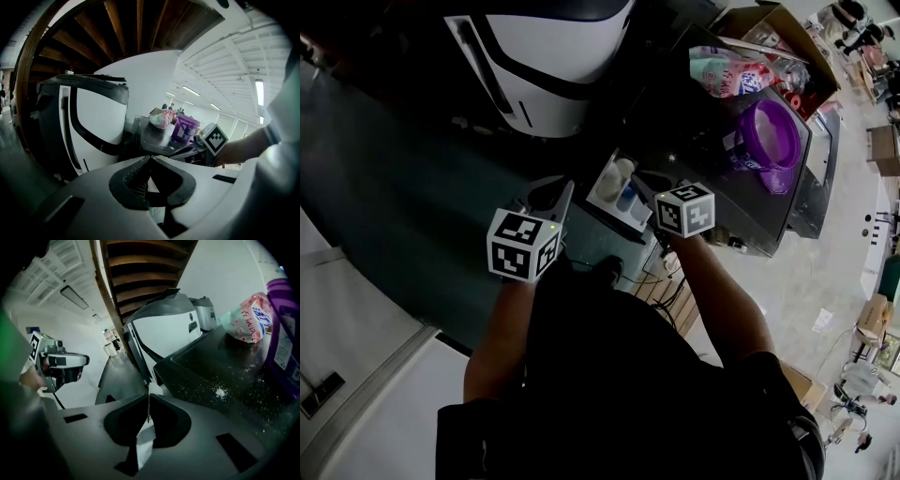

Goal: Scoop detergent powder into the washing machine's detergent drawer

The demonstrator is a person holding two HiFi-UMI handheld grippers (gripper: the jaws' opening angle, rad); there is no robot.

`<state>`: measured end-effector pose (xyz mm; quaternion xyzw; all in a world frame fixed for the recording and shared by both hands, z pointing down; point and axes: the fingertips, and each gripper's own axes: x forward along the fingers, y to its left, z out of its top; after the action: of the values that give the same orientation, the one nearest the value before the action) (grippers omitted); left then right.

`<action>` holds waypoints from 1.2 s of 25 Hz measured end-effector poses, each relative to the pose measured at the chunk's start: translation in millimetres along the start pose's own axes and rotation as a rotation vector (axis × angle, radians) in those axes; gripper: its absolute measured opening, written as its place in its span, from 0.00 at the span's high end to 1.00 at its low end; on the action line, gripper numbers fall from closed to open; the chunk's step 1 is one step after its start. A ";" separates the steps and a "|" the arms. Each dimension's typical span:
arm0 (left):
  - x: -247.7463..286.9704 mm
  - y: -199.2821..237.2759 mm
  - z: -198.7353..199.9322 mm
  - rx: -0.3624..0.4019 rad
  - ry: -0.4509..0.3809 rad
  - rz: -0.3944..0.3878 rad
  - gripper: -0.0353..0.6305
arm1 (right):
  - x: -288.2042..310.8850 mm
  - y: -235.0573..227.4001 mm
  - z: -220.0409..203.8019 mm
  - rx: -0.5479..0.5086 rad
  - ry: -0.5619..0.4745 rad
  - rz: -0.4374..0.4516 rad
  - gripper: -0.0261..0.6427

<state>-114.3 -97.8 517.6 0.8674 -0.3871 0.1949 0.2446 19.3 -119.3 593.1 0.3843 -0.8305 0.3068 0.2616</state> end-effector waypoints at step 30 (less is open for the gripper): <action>4.7 8.2 -7.6 -0.028 0.020 -0.006 0.94 | 21.8 -7.7 -3.4 -0.532 0.177 -0.190 0.93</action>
<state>-118.8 -100.9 528.4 0.8632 -0.3846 0.1972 0.2610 13.8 -131.3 612.4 0.3500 -0.8160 0.0846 0.4522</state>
